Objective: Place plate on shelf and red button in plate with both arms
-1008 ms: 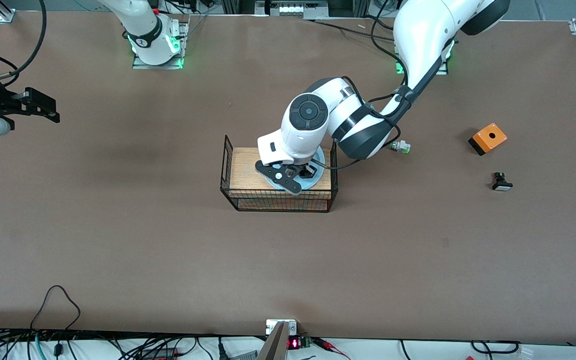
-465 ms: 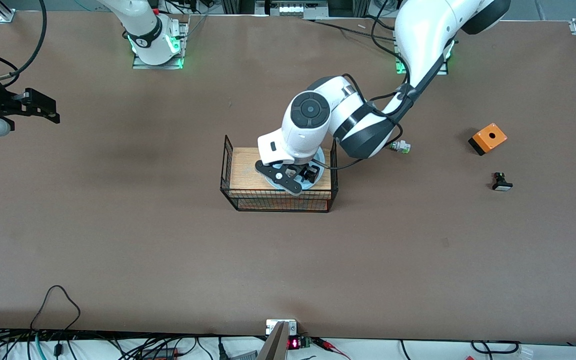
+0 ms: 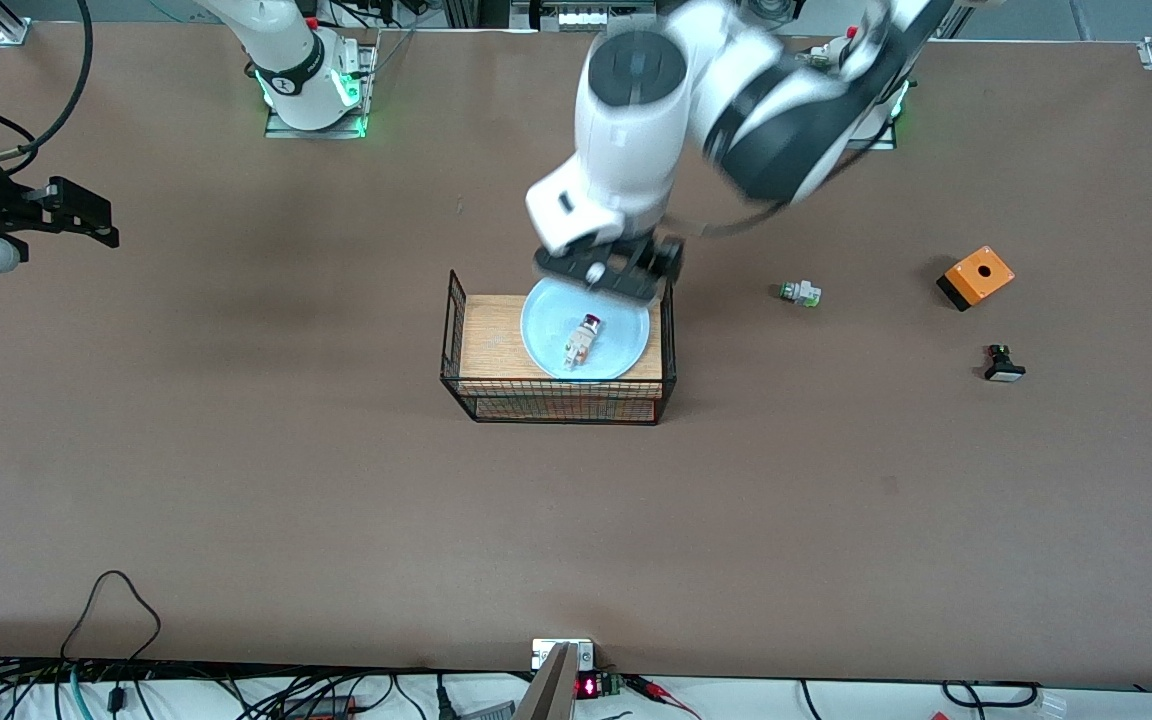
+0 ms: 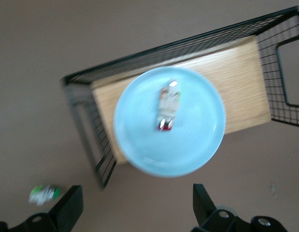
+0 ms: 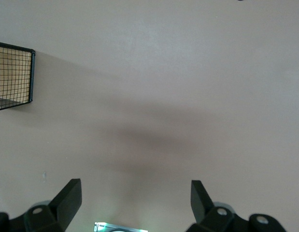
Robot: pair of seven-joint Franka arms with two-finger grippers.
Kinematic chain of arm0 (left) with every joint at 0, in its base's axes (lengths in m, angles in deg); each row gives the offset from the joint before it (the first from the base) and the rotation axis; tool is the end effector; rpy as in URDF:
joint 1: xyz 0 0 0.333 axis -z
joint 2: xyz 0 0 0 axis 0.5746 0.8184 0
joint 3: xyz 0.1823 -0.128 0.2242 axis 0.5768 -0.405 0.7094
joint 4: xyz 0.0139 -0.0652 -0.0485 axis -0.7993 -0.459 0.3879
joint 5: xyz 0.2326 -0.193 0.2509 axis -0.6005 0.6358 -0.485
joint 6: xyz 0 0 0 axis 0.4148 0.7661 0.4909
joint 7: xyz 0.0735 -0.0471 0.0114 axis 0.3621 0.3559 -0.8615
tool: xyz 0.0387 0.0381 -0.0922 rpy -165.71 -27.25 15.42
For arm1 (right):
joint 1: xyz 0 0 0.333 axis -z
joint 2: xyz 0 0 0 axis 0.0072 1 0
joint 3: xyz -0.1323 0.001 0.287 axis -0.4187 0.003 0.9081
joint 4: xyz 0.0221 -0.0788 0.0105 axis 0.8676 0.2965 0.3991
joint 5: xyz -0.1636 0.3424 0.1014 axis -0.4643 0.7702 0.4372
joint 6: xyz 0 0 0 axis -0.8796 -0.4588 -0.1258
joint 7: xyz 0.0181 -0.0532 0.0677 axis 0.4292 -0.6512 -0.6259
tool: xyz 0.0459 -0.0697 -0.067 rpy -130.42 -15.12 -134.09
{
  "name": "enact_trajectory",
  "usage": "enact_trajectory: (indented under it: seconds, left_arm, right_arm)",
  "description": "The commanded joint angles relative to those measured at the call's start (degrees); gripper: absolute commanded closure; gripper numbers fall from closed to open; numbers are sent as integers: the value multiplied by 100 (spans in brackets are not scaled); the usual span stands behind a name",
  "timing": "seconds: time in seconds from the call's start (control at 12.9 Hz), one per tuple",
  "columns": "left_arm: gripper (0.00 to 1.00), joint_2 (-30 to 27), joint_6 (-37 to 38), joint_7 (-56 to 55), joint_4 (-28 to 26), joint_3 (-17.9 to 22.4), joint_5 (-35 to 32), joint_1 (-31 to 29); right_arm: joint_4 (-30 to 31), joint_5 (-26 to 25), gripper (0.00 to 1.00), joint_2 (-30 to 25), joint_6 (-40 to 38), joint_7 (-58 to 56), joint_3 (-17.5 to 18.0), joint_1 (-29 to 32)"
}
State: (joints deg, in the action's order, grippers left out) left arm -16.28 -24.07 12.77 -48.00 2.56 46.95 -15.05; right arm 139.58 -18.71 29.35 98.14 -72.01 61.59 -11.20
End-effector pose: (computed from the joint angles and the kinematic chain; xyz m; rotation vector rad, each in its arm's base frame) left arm 0.5131 -0.4489 0.5353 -3.1019 0.3061 0.0670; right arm 0.5696 0.0037 0.6058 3.1110 0.2944 -0.1485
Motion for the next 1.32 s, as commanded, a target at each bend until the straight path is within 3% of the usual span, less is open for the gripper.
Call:
enact_trajectory:
  seconds: [0.0,0.31,0.62,0.7,0.93,1.09,1.24]
  left_arm:
    - [0,-391,469,-1017,-119,112,16,-260]
    - [0,-672,813,-987,-127,34,-1,-1454]
    - [0,-971,796,1556,-241,330,95,-2291]
    - [0,-1250,578,2137,-529,802,252,-2292]
    - [0,-2427,-318,3422,-2082,2025,1131,-2310]
    - [0,-3104,-610,3742,-2953,2422,1141,-2354]
    - [0,-3388,-593,3708,-3247,2520,1133,-2363]
  right_arm:
    - [-110,-2,0,32,-35,-16,-11,24]
    - [-110,-11,0,32,-88,-7,-11,15]
    - [-110,-11,0,32,-53,-7,-11,24]
    - [-110,-3,0,41,-35,-7,-11,24]
    - [-119,-2,0,50,87,11,-11,15]
    - [-119,-2,0,41,97,2,-11,24]
    - [-119,-2,0,50,97,2,-11,24]
